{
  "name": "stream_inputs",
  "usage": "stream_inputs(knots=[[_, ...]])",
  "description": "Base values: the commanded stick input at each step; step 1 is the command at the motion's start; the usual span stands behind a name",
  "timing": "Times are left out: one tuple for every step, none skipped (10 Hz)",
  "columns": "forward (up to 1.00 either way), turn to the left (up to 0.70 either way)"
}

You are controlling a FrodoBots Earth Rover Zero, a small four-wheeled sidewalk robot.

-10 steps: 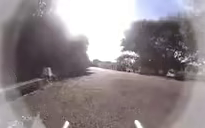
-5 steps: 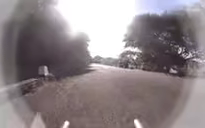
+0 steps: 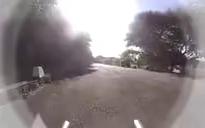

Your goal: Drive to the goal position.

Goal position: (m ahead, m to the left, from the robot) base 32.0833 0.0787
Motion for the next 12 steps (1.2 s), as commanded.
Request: stream_inputs(knots=[[0.70, -0.10], [0.70, -0.02], [0.70, 0.00], [0.70, 0.00], [0.70, 0.00], [0.70, 0.00], [0.70, 0.00], [0.70, 0.00], [0.70, 0.00], [0.70, 0.00], [0.70, 0.00], [0.70, 0.00]])
